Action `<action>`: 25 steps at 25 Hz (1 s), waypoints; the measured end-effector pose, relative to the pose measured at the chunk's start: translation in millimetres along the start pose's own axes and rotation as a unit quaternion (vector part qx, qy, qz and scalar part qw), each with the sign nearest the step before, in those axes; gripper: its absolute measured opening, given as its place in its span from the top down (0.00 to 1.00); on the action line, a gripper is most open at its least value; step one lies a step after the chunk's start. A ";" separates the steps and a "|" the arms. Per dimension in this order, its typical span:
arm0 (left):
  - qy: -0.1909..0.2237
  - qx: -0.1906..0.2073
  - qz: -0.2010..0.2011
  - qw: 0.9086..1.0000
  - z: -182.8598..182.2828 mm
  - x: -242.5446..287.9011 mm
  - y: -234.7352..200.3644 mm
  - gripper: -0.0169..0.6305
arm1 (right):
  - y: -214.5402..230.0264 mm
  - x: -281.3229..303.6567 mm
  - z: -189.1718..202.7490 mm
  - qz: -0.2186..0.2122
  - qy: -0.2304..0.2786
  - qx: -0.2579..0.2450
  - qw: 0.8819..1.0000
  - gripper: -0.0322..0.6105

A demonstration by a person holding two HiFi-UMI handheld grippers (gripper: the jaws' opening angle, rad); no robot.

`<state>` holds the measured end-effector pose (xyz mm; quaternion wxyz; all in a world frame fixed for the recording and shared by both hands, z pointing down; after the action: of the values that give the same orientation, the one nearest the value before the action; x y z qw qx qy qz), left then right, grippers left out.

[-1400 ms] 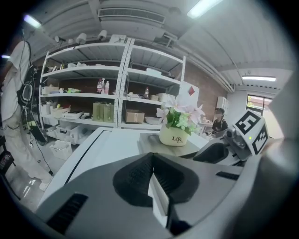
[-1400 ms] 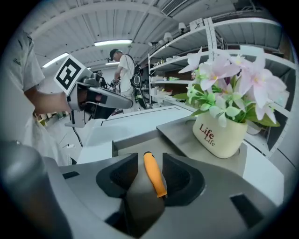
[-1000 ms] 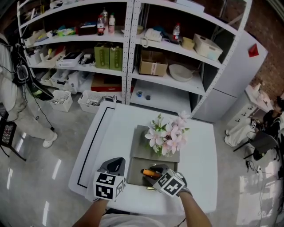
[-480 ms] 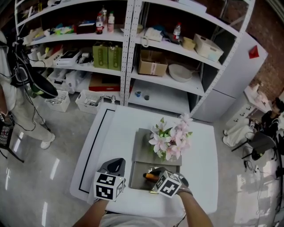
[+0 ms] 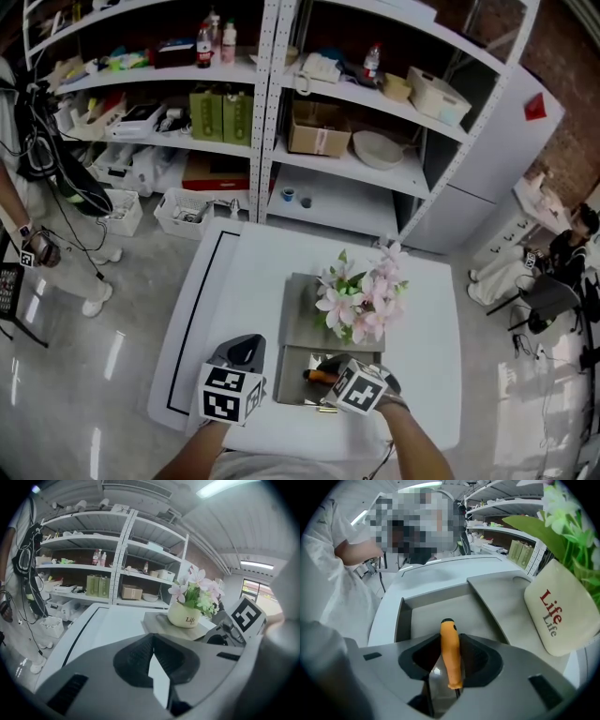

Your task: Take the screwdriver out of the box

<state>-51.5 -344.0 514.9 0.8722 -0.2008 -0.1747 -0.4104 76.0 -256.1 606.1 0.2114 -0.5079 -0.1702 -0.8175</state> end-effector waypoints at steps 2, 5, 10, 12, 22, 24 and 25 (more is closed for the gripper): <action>-0.001 0.002 0.003 1.000 -0.1 2.6 1.5 0.96 | 2.5 0.7 -1.3 0.002 0.008 0.004 1.000 0.75; -0.002 0.006 0.005 1.000 -1.3 4.4 5.4 0.96 | 1.0 0.2 -1.0 0.006 0.008 0.003 1.000 0.76; 0.001 0.015 0.003 1.000 -4.5 -0.1 11.3 0.96 | 1.0 -2.0 -2.2 0.025 0.025 0.008 0.999 0.76; 0.003 0.018 0.000 1.000 -6.3 -2.9 13.1 0.96 | 1.0 -4.5 -2.5 0.030 0.033 0.014 0.999 0.76; 0.013 0.029 -0.010 0.999 -10.1 -19.0 32.5 0.96 | -3.3 -40.6 -13.9 0.060 0.125 0.039 0.990 0.76; 0.016 0.030 -0.012 0.999 -11.2 -21.9 36.2 0.96 | -2.3 -49.9 -16.5 0.069 0.145 0.046 0.986 0.76; 0.018 0.031 -0.013 0.999 -11.4 -22.8 38.1 0.96 | -1.6 -54.1 -17.3 0.074 0.154 0.049 0.984 0.76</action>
<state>-33.7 -312.8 486.6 0.8757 -0.1639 -0.1747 -0.4193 83.4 -254.0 549.8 0.3200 -0.3759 -0.1374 -0.8587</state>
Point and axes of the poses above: the fingertips, and each gripper's own axes: x forward along the fingers, y to its right, z out of its underside, the point moved 2 cm from there along -x, backward along the fingers, and after that the axes turned 1 degree about y, right-handed, at the moved point
